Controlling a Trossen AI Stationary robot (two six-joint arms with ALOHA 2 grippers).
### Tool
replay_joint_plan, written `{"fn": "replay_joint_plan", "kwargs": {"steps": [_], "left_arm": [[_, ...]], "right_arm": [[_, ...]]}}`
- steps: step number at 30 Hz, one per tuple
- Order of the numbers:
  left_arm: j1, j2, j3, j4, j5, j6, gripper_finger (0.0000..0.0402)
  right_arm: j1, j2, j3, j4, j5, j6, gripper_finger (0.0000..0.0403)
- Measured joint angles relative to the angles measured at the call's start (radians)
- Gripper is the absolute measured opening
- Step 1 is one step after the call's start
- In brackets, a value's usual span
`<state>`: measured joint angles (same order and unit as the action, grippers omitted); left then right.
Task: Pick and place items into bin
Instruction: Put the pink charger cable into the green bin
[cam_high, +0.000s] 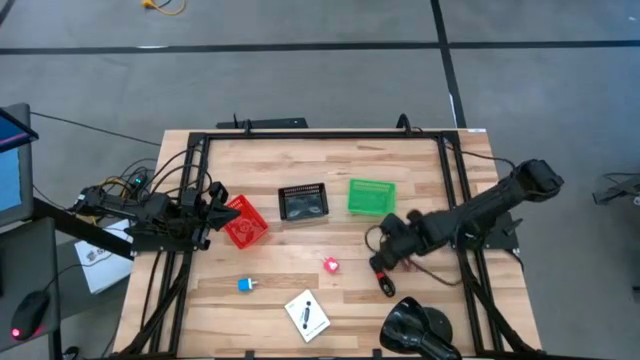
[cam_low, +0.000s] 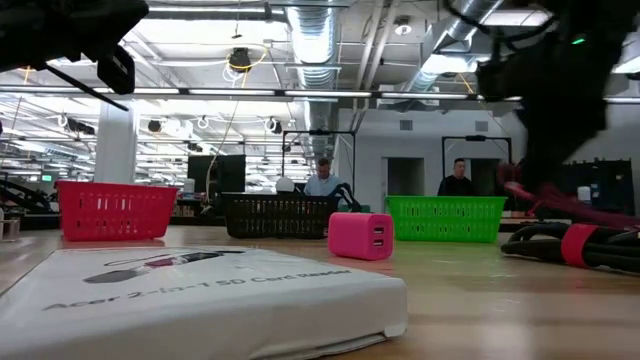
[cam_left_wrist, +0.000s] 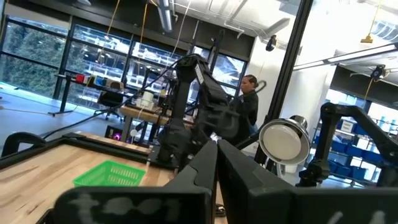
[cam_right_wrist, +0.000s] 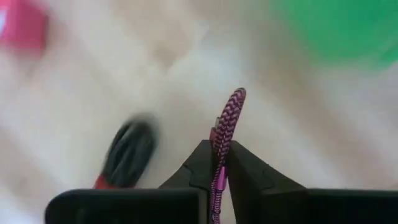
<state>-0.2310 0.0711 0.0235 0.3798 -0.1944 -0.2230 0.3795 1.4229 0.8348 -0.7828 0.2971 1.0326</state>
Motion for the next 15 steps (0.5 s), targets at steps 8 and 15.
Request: {"fn": "replay_joint_plan", "kwargs": {"steps": [8, 15], "left_arm": [[0.0, 0.0, 0.0, 0.002, -0.002, -0.005, 0.0], [0.0, 0.0, 0.0, 0.002, -0.061, -0.005, 0.0]], "right_arm": [[-0.171, -0.058, 0.075, 0.037, 0.068, -0.352, 0.0028], [-0.279, -0.06, 0.207, 0.04, 0.103, -0.844, 0.0021]]}}
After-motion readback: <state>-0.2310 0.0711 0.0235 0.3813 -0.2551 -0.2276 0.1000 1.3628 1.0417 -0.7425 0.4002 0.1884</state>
